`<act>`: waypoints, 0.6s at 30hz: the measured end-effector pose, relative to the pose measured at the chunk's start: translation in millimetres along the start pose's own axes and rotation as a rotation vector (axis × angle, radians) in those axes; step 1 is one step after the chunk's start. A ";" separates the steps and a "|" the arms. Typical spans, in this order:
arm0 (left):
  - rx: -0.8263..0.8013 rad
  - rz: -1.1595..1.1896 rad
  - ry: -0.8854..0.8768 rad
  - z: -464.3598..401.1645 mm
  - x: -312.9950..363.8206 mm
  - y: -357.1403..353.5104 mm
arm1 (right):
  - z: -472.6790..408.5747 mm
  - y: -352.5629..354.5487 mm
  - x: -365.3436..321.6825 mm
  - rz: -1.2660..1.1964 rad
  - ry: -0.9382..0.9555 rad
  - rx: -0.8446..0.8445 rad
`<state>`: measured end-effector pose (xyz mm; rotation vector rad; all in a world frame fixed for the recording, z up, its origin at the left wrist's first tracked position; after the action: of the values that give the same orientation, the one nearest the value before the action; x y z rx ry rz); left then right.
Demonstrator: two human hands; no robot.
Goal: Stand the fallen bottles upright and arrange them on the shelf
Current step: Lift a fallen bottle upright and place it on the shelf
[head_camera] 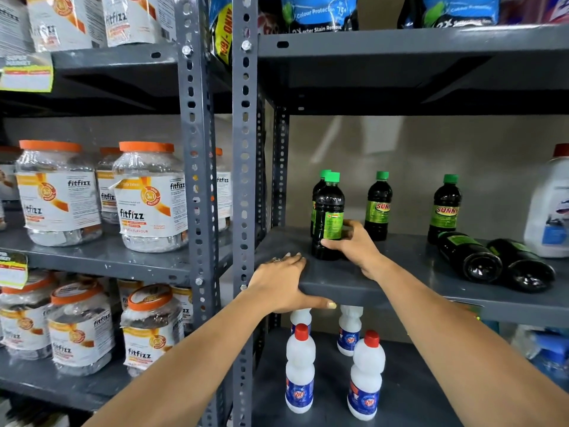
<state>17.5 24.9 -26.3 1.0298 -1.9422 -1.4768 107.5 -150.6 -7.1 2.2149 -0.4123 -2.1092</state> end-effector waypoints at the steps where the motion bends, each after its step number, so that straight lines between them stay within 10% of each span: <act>1: -0.002 0.000 0.002 0.3 0.1 0.0 | 0.0 -0.4 -0.2 -0.003 -0.006 -0.005; 18: 0.009 -0.001 -0.015 1.8 2.0 3.2 | -13.8 -14.6 -1.2 -0.127 -0.061 -0.036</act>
<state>14.0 24.8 -23.8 1.0268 -1.9603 -1.4820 123.4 -138.2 -8.3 2.2178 -0.2408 -2.2317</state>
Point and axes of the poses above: each hand's wrist, its own z-axis away from the middle knuckle, its own y-axis out of the back of the hand, x = y × z, the point moved 5 cm from there along -z, towards the middle knuckle, and after that the axes turned 14 degrees about -y, right-handed, at the moved point
